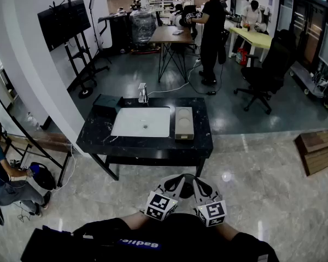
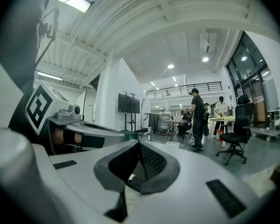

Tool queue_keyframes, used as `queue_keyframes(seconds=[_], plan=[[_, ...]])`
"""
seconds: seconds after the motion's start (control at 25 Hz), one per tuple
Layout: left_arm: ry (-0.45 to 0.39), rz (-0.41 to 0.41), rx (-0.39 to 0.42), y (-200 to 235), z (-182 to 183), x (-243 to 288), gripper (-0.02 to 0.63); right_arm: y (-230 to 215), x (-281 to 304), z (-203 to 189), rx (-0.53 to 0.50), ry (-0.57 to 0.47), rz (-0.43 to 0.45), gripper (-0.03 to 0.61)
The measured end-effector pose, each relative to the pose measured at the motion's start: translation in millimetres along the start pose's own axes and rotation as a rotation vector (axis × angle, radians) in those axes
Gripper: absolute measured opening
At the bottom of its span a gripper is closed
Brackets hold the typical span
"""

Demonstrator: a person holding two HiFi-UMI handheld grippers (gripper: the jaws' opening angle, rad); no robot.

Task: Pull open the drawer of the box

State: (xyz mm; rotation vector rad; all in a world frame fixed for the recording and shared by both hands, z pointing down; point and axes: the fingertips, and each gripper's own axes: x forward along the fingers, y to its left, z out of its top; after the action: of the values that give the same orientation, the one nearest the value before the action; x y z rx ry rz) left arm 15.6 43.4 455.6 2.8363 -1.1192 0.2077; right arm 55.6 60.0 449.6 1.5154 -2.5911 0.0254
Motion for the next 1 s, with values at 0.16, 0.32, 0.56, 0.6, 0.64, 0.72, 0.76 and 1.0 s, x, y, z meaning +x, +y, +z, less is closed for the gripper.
queue_keyframes(seconds=[0.16, 0.32, 0.56, 0.6, 0.64, 0.72, 0.76, 1.0], plan=[[0.010, -0.003, 0.001, -4, -3, 2, -0.008, -2, -3, 0, 0.005, 0.006, 0.005, 0.002], [0.004, -0.002, 0.000, -3, -1, 4, -0.008, -3, -2, 0, 0.005, 0.008, 0.005, 0.002], [0.013, -0.006, -0.001, -2, -2, 10, -0.008, -9, 1, -1, 0.006, 0.011, 0.008, 0.002], [0.016, -0.006, -0.001, -2, -2, 12, -0.008, -10, 1, -1, 0.006, 0.012, 0.009, 0.002], [0.015, -0.005, -0.001, -2, -1, 13, -0.008, -11, 1, 0, 0.007, 0.014, 0.010, 0.002], [0.012, -0.005, -0.001, -3, 0, 15, -0.008, -14, 1, -1, 0.012, 0.017, 0.012, 0.002], [0.014, -0.005, -0.002, -3, 0, 17, -0.008, -15, 1, -3, 0.016, 0.020, 0.013, 0.002], [0.019, 0.009, -0.001, -6, 2, 29, -0.008, -31, 2, -6, 0.032, 0.020, 0.010, 0.002]])
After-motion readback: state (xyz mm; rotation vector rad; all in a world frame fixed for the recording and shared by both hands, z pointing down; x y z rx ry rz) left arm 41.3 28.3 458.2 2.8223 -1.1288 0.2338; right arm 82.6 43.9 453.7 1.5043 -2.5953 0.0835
